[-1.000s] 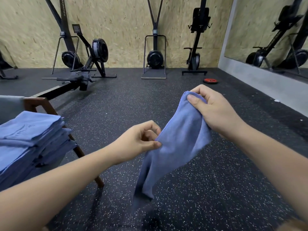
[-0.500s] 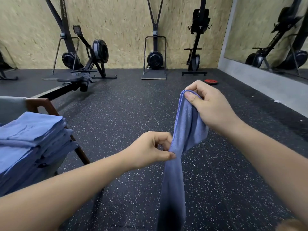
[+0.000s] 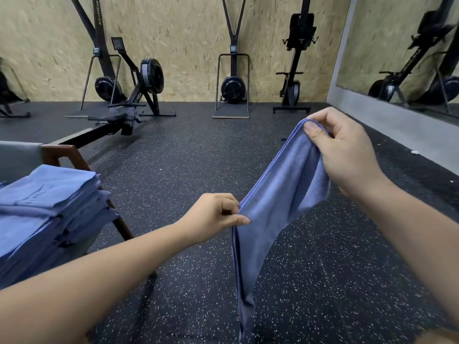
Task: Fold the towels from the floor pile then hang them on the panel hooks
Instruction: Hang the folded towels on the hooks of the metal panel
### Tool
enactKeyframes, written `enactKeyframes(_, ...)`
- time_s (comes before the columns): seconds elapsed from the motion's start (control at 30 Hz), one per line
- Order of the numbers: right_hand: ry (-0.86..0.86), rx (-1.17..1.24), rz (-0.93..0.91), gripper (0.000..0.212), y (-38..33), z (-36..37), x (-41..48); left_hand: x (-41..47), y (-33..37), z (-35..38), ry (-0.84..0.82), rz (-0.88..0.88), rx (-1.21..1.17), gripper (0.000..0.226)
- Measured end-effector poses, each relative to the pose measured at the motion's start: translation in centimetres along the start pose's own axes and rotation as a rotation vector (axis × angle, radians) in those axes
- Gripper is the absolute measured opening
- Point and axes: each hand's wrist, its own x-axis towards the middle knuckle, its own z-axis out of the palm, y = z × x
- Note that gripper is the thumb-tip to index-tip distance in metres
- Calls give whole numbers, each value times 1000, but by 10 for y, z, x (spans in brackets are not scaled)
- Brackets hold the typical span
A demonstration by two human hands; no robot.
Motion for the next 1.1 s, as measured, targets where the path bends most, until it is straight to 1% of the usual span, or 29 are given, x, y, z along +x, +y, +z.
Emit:
enactKeyframes(0.17, 142, -39, 56, 11, 11, -10, 4, 4, -15, -15, 61, -20, 106, 30)
enactKeyframes(0.27, 95, -71, 87, 9, 16, -7, 2, 5, -14, -24, 123, -55, 137, 18)
enactKeyframes(0.33, 9, -126, 74, 8, 17, 0, 0, 5, -6, -28, 152, -58, 129, 11)
enactKeyframes(0.4, -140, -146, 65, 9, 13, 11, -7, 4, 5, -33, 172, -50, 140, 19)
enactKeyframes(0.43, -232, -141, 74, 15, 10, 17, -13, 4, 11, -34, 173, -35, 152, 21)
enactKeyframes(0.5, -421, -206, 99, 39, 5, 32, -26, 4, 22, -37, 170, 0, 169, 21)
enactKeyframes(0.57, -571, -317, 114, 63, 2, 48, -39, 5, 31, -38, 170, 4, 147, 17)
enactKeyframes(0.6, -622, -353, 118, 68, 1, 56, -44, 4, 35, -38, 166, -3, 127, 15)
enactKeyframes(0.63, -660, -369, 116, 65, 1, 63, -48, 4, 38, -39, 157, -7, 109, 15)
enactKeyframes(0.73, -716, -361, 60, 28, 5, 75, -52, 2, 43, -39, 124, -3, 89, 17)
enactKeyframes(0.77, -721, -362, 32, 24, 6, 76, -52, 1, 43, -39, 115, 9, 96, 16)
enactKeyframes(0.9, -670, -336, -20, 15, 4, 71, -49, -2, 40, -39, 90, 26, 174, 19)
enactKeyframes(1.0, -618, -282, -16, 19, 2, 69, -48, -5, 36, -31, 61, -38, 161, 17)
enactKeyframes(1.1, -589, -217, 9, 20, -3, 66, -44, -8, 32, -18, -5, -76, 102, 11)
